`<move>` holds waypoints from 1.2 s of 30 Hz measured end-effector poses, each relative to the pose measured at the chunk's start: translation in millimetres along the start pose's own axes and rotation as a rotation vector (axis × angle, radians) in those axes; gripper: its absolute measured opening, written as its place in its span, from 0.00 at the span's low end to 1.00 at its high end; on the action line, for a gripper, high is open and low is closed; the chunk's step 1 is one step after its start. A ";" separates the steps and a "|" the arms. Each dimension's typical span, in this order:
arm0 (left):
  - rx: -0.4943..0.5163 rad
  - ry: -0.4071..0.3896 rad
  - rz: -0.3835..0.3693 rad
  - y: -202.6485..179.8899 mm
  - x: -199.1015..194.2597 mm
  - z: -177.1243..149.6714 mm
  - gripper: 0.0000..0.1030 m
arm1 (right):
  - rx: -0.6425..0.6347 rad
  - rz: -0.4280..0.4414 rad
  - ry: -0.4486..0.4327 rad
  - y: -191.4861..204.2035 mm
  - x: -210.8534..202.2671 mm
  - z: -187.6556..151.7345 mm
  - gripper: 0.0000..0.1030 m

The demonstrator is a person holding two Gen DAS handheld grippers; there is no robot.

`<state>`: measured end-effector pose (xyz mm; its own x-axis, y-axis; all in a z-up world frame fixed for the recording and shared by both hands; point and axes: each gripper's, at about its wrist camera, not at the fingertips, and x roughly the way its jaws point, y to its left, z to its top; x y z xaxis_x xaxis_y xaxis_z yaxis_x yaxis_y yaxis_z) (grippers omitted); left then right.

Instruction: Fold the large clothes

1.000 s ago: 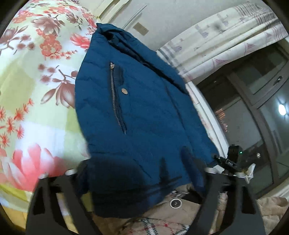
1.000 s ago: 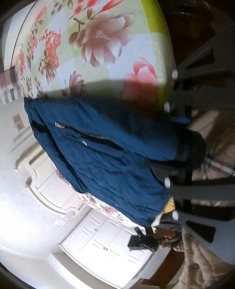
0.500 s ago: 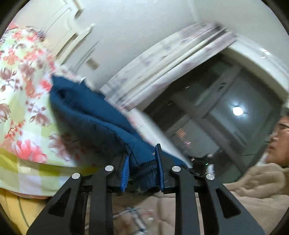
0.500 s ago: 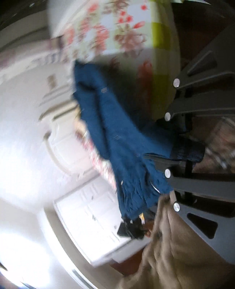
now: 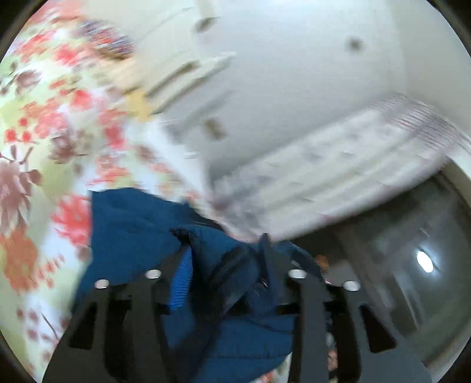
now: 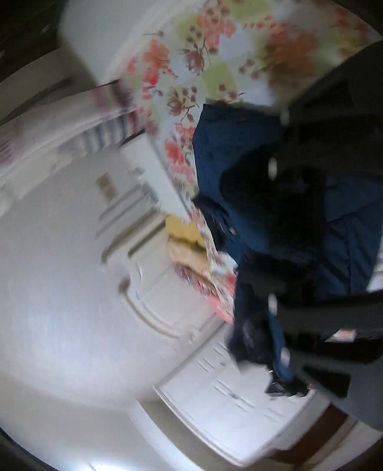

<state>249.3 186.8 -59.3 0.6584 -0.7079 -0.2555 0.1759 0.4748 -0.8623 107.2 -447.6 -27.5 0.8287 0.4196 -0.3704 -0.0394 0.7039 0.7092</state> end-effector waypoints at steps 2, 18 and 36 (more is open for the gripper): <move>-0.052 -0.055 0.005 15.7 -0.1 17.6 0.96 | 0.038 0.031 -0.082 -15.3 -0.3 6.8 0.75; 0.274 0.315 0.262 52.9 80.5 13.5 0.96 | -0.255 -0.240 0.245 -81.3 107.5 16.2 0.75; 0.432 0.325 0.305 24.6 138.5 20.4 0.18 | -0.381 -0.186 0.228 -58.0 125.4 10.6 0.13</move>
<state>359.8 111.1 -107.0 0.4814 -0.5977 -0.6410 0.3401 0.8015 -0.4919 219.3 -441.8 -108.7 0.6991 0.3515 -0.6227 -0.1389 0.9210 0.3639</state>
